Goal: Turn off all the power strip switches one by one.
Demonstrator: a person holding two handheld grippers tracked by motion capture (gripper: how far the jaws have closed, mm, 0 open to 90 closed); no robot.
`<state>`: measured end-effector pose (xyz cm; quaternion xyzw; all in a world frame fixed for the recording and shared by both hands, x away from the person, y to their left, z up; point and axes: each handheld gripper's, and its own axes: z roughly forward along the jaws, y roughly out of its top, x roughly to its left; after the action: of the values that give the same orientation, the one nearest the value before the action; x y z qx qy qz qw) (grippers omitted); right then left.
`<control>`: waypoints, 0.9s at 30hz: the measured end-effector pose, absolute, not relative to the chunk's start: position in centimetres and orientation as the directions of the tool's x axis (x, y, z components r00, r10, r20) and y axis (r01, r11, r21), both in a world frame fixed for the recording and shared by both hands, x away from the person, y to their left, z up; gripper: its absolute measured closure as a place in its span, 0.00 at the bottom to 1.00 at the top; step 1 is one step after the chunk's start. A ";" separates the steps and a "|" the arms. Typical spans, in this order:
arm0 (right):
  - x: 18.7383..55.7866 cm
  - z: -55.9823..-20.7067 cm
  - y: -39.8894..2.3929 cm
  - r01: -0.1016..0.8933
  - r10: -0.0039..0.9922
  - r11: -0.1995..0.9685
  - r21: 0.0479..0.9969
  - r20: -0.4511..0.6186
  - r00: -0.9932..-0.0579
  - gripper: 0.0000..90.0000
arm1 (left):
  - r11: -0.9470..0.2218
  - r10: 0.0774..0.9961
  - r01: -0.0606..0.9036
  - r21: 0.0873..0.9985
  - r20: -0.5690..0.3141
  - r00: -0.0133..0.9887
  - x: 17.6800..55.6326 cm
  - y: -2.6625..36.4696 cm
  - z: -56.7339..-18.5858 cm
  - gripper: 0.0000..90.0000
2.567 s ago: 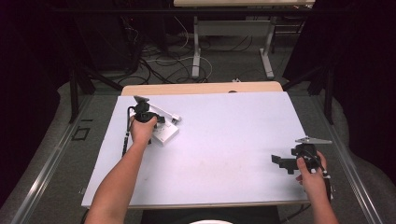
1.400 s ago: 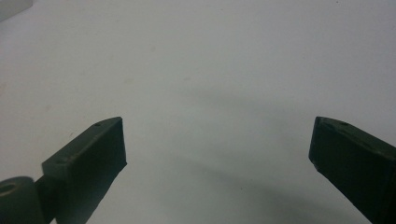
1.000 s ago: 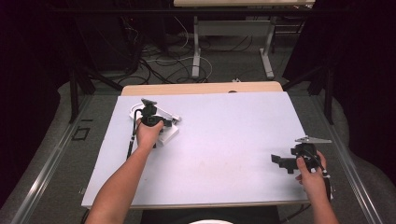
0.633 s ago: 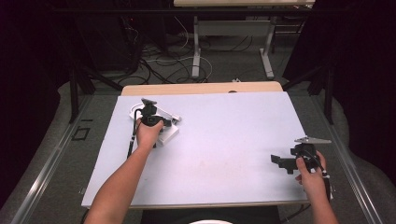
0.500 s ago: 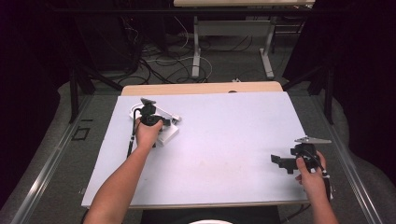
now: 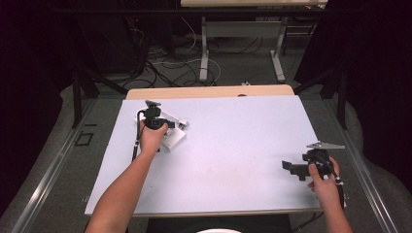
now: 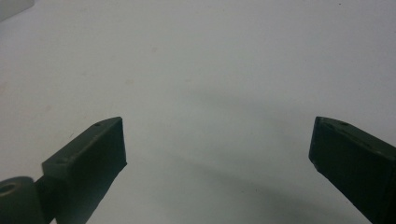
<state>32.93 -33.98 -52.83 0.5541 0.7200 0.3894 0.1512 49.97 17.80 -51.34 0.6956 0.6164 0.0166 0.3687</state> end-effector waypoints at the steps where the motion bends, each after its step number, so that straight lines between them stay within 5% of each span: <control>1: 32.9 -52.8 -33.9 0.681 0.914 0.084 0.728 0.215 -0.343 0.04 | 0.021 0.872 0.839 0.544 -0.420 0.251 49.8 17.7 -51.1 1.00; 8: 33.0 -52.9 -33.9 0.678 0.912 0.097 0.728 0.207 -0.353 0.04 | -0.026 0.880 0.794 0.607 -0.363 0.306 48.9 17.1 -49.4 1.00; 27: 32.9 -52.7 -33.9 0.673 0.911 0.095 0.734 0.208 -0.355 0.04 | -0.088 0.851 0.735 0.672 -0.332 0.406 46.7 16.7 -46.7 0.68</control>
<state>32.85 -33.88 -52.65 0.5469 0.7240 0.3918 0.1524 46.75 16.69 -46.67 0.7341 0.5403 0.0716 0.4050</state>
